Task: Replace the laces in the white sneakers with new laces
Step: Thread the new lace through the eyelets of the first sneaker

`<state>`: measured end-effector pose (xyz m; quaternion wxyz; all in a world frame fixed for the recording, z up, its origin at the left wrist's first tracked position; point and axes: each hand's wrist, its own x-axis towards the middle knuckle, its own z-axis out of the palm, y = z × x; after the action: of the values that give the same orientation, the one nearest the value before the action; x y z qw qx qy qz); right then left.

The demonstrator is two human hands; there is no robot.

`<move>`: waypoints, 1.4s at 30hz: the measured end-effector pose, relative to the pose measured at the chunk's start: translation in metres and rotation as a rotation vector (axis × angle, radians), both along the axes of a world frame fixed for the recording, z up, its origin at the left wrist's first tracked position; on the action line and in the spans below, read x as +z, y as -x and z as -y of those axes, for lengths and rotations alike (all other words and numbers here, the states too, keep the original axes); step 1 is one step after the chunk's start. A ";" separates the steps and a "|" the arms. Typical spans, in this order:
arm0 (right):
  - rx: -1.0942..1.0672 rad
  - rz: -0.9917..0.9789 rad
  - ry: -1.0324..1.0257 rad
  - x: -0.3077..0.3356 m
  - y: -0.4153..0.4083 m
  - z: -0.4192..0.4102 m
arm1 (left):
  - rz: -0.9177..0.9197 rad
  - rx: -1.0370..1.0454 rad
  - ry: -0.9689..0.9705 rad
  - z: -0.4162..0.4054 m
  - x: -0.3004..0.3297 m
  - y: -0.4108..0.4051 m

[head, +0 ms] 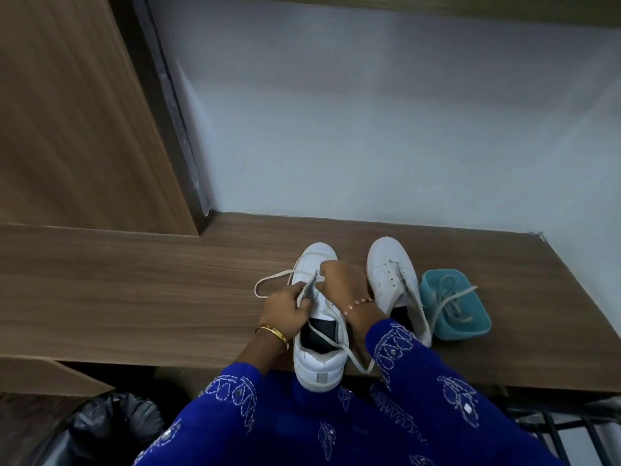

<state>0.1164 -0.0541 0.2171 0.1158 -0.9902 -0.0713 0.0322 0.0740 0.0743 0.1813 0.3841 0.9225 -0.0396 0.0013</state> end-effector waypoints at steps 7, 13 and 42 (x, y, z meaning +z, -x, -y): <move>-0.044 -0.100 -0.406 0.011 -0.009 0.006 | 0.011 0.014 -0.076 0.005 -0.008 -0.003; -0.077 -0.294 -1.466 0.096 -0.001 0.017 | -0.018 0.006 -0.106 0.006 -0.007 -0.004; -0.027 -0.052 -0.297 0.000 0.001 0.006 | -0.002 -0.012 -0.128 0.008 0.001 0.000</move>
<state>0.1150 -0.0601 0.2170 0.2632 -0.9619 -0.0590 0.0455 0.0738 0.0661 0.1828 0.3244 0.9449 -0.0447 -0.0045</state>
